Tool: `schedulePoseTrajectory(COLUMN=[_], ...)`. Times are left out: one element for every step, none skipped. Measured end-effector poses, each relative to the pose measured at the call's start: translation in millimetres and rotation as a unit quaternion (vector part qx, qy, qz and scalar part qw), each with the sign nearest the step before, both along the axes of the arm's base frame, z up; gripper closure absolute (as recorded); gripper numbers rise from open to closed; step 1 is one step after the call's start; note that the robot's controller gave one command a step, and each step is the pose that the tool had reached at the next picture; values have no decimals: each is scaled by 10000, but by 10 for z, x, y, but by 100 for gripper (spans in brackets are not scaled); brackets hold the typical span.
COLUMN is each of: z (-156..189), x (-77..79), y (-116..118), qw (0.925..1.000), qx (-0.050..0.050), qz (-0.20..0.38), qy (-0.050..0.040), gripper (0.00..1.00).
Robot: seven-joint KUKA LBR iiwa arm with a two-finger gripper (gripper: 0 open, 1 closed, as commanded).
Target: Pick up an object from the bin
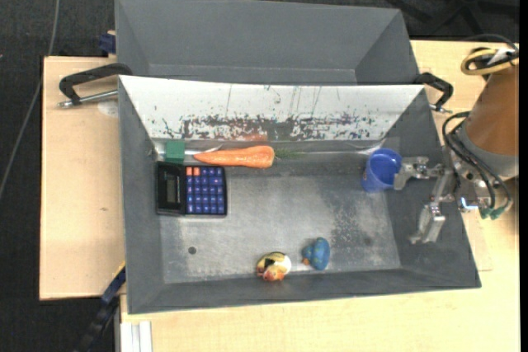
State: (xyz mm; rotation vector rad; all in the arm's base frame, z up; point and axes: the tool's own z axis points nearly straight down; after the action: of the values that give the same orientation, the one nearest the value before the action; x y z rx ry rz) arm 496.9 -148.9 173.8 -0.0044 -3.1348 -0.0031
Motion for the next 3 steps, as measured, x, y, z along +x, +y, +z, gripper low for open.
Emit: schedulePoseTrajectory(z=[47,-740,-967], x=[19,863,976], y=[8,83,100], qw=[10000,9995,9962], qx=[-10,-12,-13], qz=[13,-297,-862], qy=[-43,-83,-137], gripper=[0,0,0])
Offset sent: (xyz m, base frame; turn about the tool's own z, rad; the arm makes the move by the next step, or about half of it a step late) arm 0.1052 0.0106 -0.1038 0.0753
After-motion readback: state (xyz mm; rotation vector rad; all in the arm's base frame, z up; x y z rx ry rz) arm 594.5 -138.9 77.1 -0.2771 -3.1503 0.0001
